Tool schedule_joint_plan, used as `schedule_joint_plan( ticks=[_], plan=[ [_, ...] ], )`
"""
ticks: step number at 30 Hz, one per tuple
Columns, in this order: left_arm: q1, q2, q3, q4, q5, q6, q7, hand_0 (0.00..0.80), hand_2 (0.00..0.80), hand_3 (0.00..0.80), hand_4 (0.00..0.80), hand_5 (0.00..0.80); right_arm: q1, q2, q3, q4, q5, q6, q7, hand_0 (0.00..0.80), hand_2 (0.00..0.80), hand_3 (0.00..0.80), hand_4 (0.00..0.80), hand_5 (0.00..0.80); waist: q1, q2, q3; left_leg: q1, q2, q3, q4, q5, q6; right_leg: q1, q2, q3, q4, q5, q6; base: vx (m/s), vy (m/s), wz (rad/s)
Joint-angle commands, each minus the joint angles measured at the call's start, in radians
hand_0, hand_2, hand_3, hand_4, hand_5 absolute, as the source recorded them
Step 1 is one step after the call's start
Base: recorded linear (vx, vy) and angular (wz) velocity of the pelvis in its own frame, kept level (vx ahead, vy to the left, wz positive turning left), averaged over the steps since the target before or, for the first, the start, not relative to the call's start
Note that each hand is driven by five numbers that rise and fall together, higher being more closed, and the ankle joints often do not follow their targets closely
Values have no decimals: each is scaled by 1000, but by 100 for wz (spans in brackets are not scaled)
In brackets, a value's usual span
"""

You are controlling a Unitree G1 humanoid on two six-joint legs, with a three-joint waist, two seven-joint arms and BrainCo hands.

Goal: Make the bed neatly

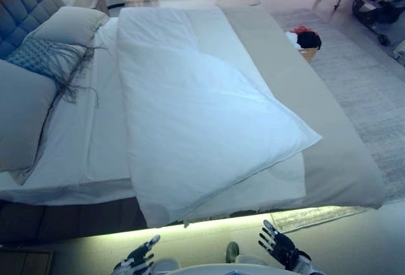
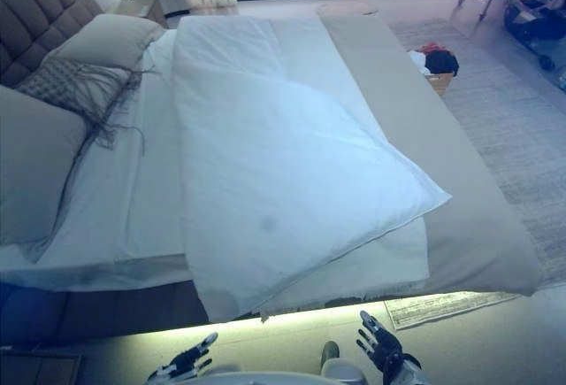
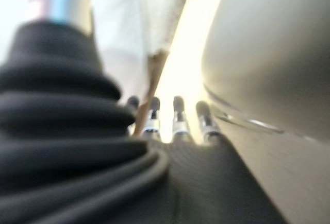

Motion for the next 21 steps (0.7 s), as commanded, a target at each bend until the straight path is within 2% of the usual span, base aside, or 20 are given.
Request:
schedule_joint_plan(
  ticks=[1,4,6,9,12,14,17,21],
  plan=[
    [-42,-15,-36,23,28,-7,-10,0,0,0,0,0,-79,-8,-21,-9,139,-36,-9,0,0,0,0,0,47,-9,52,-49,3,25,-136,216,13,41,-81,-7,84,-24,71,64,247,-11],
    [-58,16,-25,40,33,-7,-26,0,0,0,0,0,-79,-4,-71,-26,205,-33,-13,0,0,0,0,0,46,-14,49,-23,-19,44,-118,177,35,30,-132,-27,133,-23,101,94,216,-33],
    [-59,30,-18,35,31,-1,-38,0,0,0,0,0,-79,-3,-92,-21,211,-36,12,0,0,0,0,0,57,-12,41,-2,-36,52,-124,167,51,46,-155,-46,149,-21,109,166,153,-20],
    [-48,56,-35,6,21,3,-55,0,0,0,0,0,-92,-11,-108,-43,254,-19,29,0,0,0,0,0,59,-9,39,11,-43,50,-107,146,66,20,-157,-29,195,-33,106,156,32,7],
    [-95,70,-74,-21,-27,-17,-60,0,0,0,0,0,-155,-12,-94,-64,305,-28,40,0,0,0,0,0,56,-16,78,-31,-30,41,-60,121,59,-80,-152,-2,174,10,119,-76,-145,4],
    [-157,71,-100,-60,-99,-37,-55,0,0,0,0,0,-253,-26,-69,-88,333,-40,-11,0,0,0,0,0,57,-17,134,-134,-1,35,14,121,52,-145,-141,36,202,-2,108,-281,-223,35],
    [-200,68,-113,-89,-111,-56,-73,0,0,0,0,0,-323,-62,-82,-94,321,-14,-78,0,0,0,0,0,72,-22,170,-239,18,10,95,116,31,-195,-137,22,246,-23,101,-156,-165,27],
    [-229,78,-142,-113,-146,-76,-98,0,0,0,0,0,-383,-120,-93,-73,334,3,-129,0,0,0,0,0,89,-25,196,-321,23,-36,142,113,18,-244,-137,12,284,-43,95,-42,-146,5]
  ],
)
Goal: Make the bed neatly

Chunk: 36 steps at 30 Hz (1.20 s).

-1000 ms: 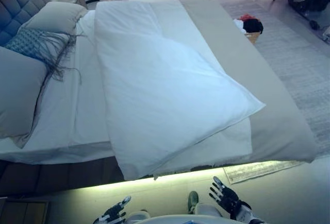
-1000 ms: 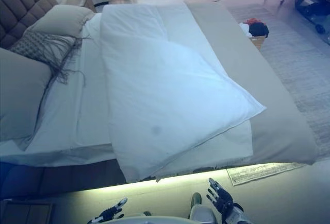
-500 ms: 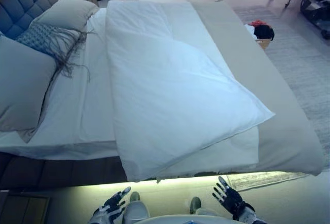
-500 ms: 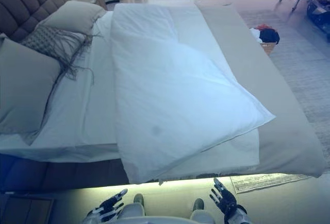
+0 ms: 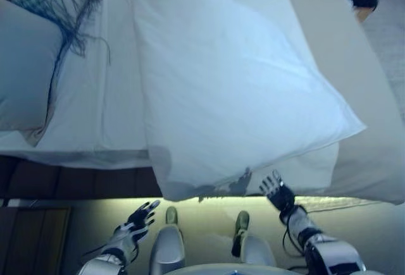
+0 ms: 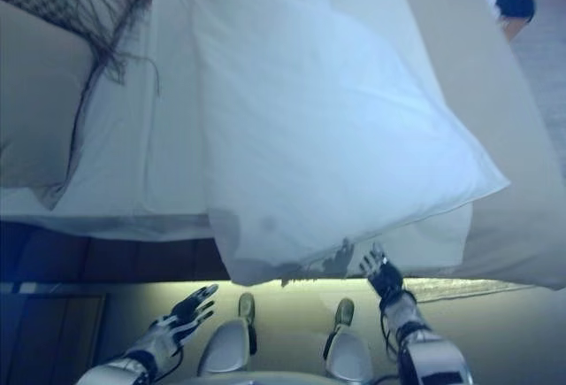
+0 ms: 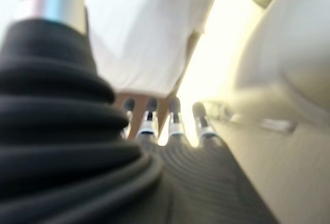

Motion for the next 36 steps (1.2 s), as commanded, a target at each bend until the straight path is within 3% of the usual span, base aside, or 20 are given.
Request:
schedule_joint_plan(
  ticks=[1,9,15,26,36],
  plan=[
    [-58,35,-29,-23,-69,-43,-24,0,0,0,0,0,-43,-55,-50,-32,55,1,-68,0,0,0,0,0,21,-46,45,-103,-7,-23,78,46,5,8,-88,35,61,-9,40,-64,-117,9],
    [-81,78,-45,-128,-133,-43,-49,0,0,0,0,0,-192,-204,-67,1,73,30,-187,0,0,0,0,0,51,-8,131,-234,-42,-88,147,35,1,-161,-104,29,190,-34,35,-77,-57,14],
    [-99,101,-78,-243,-217,-41,-54,0,0,0,0,0,-275,-286,-57,-9,95,29,-227,0,0,0,0,0,61,22,176,-296,-71,-103,178,19,15,-272,-119,44,292,-62,42,-58,14,9],
    [-73,106,-143,-393,-321,-70,-53,0,0,0,0,0,-429,-393,-11,-48,61,0,-142,0,0,0,0,0,79,70,226,-401,-107,-113,246,-14,43,-427,-148,46,413,-77,32,-36,20,9],
    [14,127,-99,-403,-359,-100,-83,0,0,0,0,0,-547,-475,36,-105,28,-30,-103,0,0,0,0,0,87,79,229,-405,-106,-110,238,-4,51,-450,-138,42,438,-83,16,13,20,0]
  ],
)
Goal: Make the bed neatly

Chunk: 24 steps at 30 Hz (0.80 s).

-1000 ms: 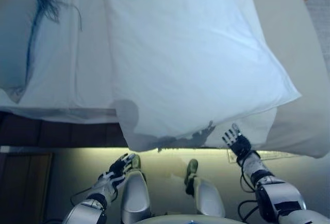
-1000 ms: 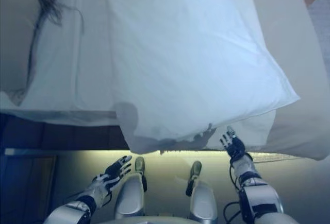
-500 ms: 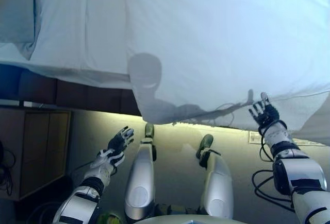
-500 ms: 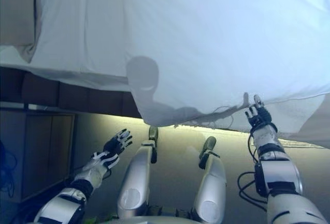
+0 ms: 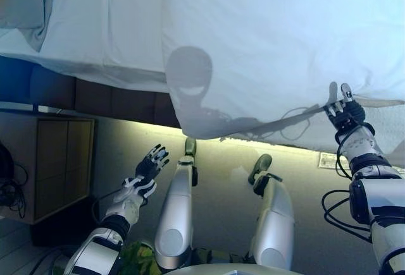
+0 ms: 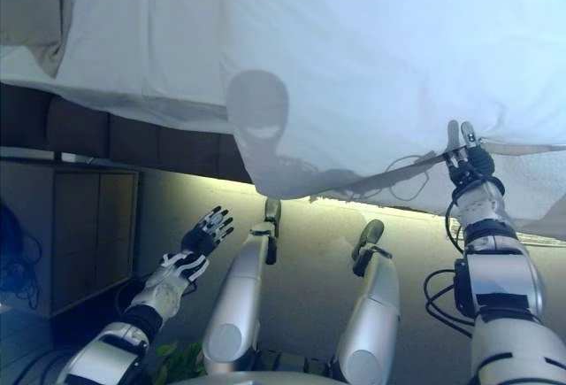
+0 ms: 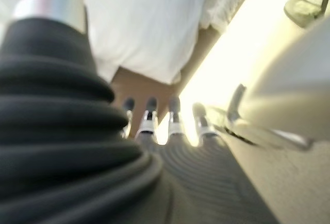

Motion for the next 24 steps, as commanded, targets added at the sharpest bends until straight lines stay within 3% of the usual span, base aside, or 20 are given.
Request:
schedule_joint_plan(
  ticks=[1,2,3,13,24],
  plan=[
    [60,29,14,-39,-49,-39,-35,0,0,0,0,0,-102,-117,23,-113,-41,-77,56,0,0,0,0,0,-1,17,7,-1,-12,-18,28,-14,34,16,-1,27,0,52,29,15,31,-3],
    [65,31,17,-42,-45,-35,-41,0,0,0,0,0,-104,-123,26,-119,-65,-86,43,568,568,568,568,568,-1,17,7,2,-12,-20,27,-13,35,17,0,29,5,52,28,0,0,0],
    [66,31,17,-43,-44,-34,-43,0,0,0,0,0,-105,-125,27,-122,-66,-89,40,800,800,800,800,800,-1,17,7,4,-12,-20,25,-11,35,18,0,29,4,53,27,0,0,0],
    [92,46,24,-54,-57,-36,-59,0,0,0,0,0,-111,-187,25,-115,-147,-101,-14,800,800,800,800,800,-3,9,7,51,-2,-7,10,-9,39,64,3,22,-12,57,29,6,15,-1],
    [117,75,39,-84,-45,-40,-100,0,0,0,0,0,14,-161,-11,-145,-141,-30,71,800,800,800,800,800,-8,-32,-37,213,22,12,-73,4,23,239,15,6,-134,80,48,31,-1,-3]
  ],
)
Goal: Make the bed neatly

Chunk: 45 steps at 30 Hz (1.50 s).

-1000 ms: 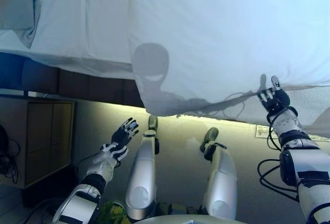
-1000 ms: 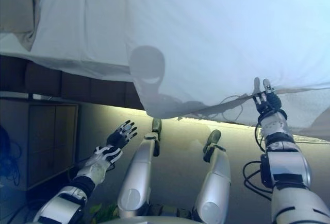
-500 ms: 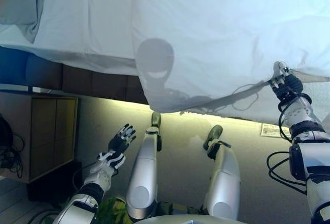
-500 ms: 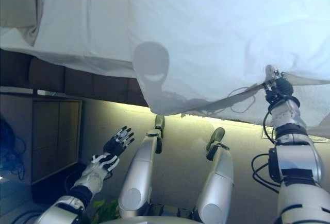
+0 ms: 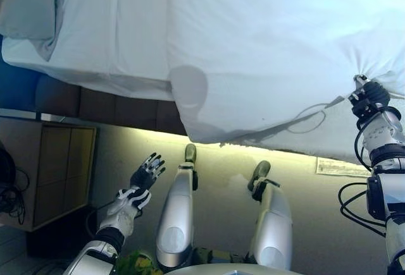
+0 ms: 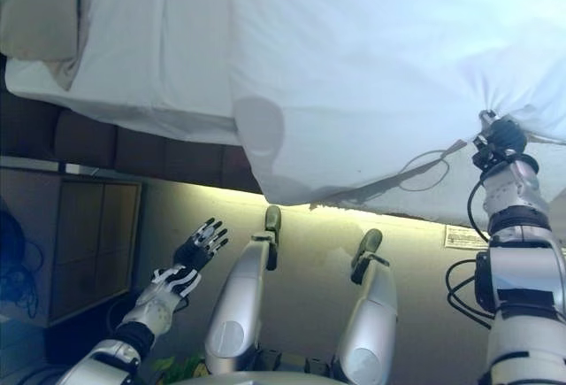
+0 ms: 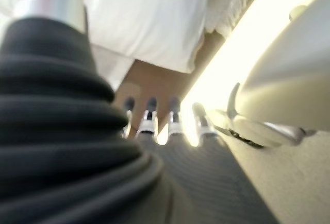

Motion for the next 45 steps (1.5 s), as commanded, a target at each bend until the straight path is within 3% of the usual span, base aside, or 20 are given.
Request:
schedule_joint_plan(
  ticks=[1,4,8,14,20,27,33,41,45],
  plan=[
    [42,61,23,-74,-19,-36,-34,0,0,0,0,0,33,-52,-25,-86,12,-19,68,800,800,800,800,800,-8,-44,-56,90,12,1,-49,6,5,95,-8,1,-51,44,35,68,-25,3],
    [35,69,20,-110,-23,-25,-18,0,0,0,0,0,66,-31,-24,-98,20,2,93,800,800,800,800,800,-8,-55,-82,155,21,12,-109,24,-3,168,-1,-9,-128,65,41,86,-17,1],
    [5,35,20,-94,45,108,133,0,0,0,0,0,86,29,-10,-107,-6,30,104,800,800,800,800,800,-12,-77,-143,262,33,24,-214,53,-12,287,15,-17,-256,99,49,108,-18,-8],
    [-72,-36,-31,-35,-65,386,51,0,0,0,0,0,59,98,47,-119,-45,65,94,800,800,800,800,800,-42,-93,-224,375,41,53,-345,91,-16,391,39,-10,-382,142,59,101,1,-5],
    [-184,-122,-49,44,-324,652,7,0,0,0,0,0,28,186,100,-136,-42,60,87,800,800,800,800,800,-71,-118,-256,425,62,76,-409,110,-26,436,64,-8,-439,155,60,56,-47,-9],
    [-277,-205,-5,117,-412,832,19,0,0,0,0,0,9,280,132,-182,-22,53,41,800,800,800,800,800,-93,-183,-258,429,101,89,-403,99,-36,450,101,0,-455,152,49,26,-141,-13],
    [-279,-281,-50,99,-498,897,95,0,0,0,0,0,28,324,148,-243,-4,52,21,800,800,800,800,800,-108,-219,-262,441,127,101,-405,92,-41,466,127,14,-473,155,39,54,-127,-12],
    [-300,-338,-93,56,-798,846,300,0,0,0,0,0,29,368,173,-333,20,47,-18,800,800,800,800,800,-128,-264,-248,430,160,109,-392,92,-54,462,162,35,-479,156,26,15,-134,-10],
    [-302,-366,-126,42,-864,788,335,0,0,0,0,0,33,378,187,-401,48,44,-55,800,800,800,800,800,-141,-284,-233,417,175,111,-401,104,-62,448,178,40,-481,159,21,-37,-134,-9]
  ],
)
